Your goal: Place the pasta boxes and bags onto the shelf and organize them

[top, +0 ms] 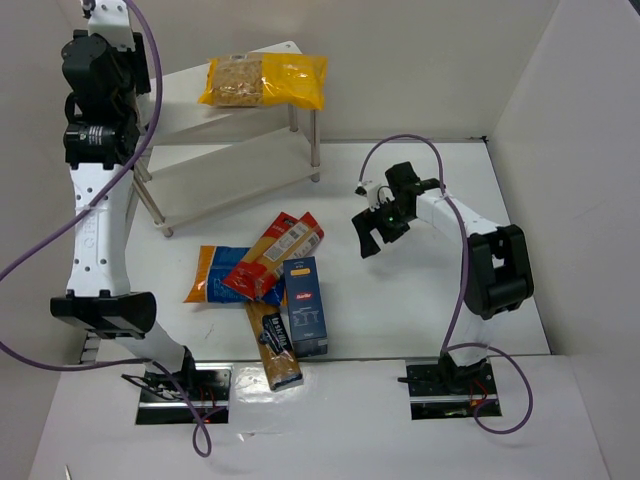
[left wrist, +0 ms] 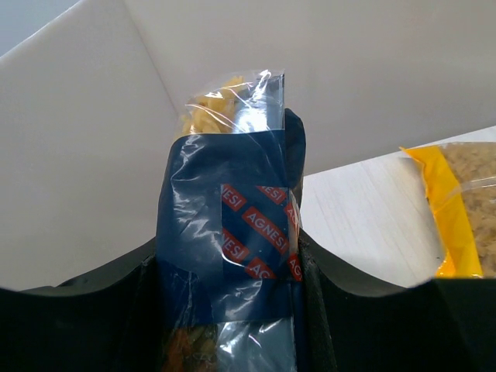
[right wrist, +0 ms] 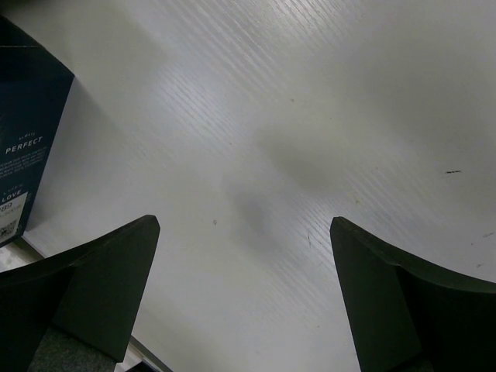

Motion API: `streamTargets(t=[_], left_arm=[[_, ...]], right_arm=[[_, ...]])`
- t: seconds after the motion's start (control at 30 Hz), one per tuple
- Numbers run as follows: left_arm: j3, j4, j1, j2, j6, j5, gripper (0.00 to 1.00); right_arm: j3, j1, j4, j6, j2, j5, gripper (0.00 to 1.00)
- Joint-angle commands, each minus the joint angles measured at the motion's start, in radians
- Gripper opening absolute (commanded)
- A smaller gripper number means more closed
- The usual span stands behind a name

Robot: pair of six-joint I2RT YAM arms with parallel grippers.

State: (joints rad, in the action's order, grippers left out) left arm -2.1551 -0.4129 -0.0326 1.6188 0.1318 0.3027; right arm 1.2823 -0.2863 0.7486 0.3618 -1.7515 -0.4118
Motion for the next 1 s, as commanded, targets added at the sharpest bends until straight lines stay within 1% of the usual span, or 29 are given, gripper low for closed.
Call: streamTargets(t=[0.0,0.1,0.27,0.33,0.4,0.47,0.5,0.53,0.57,0.6,0.73,0.77,0.87,0.97], left_arm=[[-0.002,0.253,-0.007,-0.042,0.045,0.048,0.00],[0.041,0.290,-0.007,-0.031,0.083,0.062,0.00],[0.156,0.344,-0.007,-0.031,0.126,0.073,0.00],[0.190,0.353,0.003,-0.031,0.155,0.073,0.00],[0.256,0.367,0.033,-0.031,0.202,0.073,0.00],[0.313,0.394,0.051,-0.065,0.241,0.073,0.00],[0.380,0.416,0.071,-0.075,0.279,0.082,0.00],[0.415,0.428,0.080,-0.101,0.299,0.082,0.00],[0.449,0.428,0.089,-0.115,0.317,0.082,0.00],[0.522,0.428,0.098,-0.150,0.348,0.082,0.00],[0.667,0.439,0.154,-0.244,0.429,0.056,0.00],[0.732,0.430,0.154,-0.263,0.445,0.047,0.00],[0.834,0.401,0.163,-0.342,0.489,0.015,0.00],[0.906,0.391,0.163,-0.381,0.545,0.006,0.00]], right_arm=[[-0.006,-0.001,-0.020,0.016,-0.008,-0.030,1.00],[-0.006,-0.001,-0.020,0.025,-0.008,-0.030,1.00],[-0.006,-0.001,-0.020,0.025,-0.008,-0.048,1.00],[-0.006,-0.001,-0.011,0.034,-0.008,-0.048,1.00],[-0.006,-0.001,-0.011,0.034,-0.008,-0.048,1.00],[-0.006,-0.001,-0.011,0.043,-0.017,-0.048,1.00],[-0.006,-0.001,-0.011,0.043,-0.017,-0.048,1.00],[-0.006,-0.001,-0.002,0.043,-0.017,-0.048,1.00],[-0.006,-0.001,-0.002,0.043,-0.017,-0.048,1.00],[-0.006,-0.001,-0.002,0.043,-0.026,-0.048,1.00],[0.003,-0.001,-0.002,0.043,-0.035,-0.058,1.00],[0.003,-0.001,0.008,0.043,-0.036,-0.058,1.00],[0.012,-0.001,0.017,0.043,-0.036,-0.067,1.00],[0.012,-0.001,0.017,0.052,-0.036,-0.067,1.00]])
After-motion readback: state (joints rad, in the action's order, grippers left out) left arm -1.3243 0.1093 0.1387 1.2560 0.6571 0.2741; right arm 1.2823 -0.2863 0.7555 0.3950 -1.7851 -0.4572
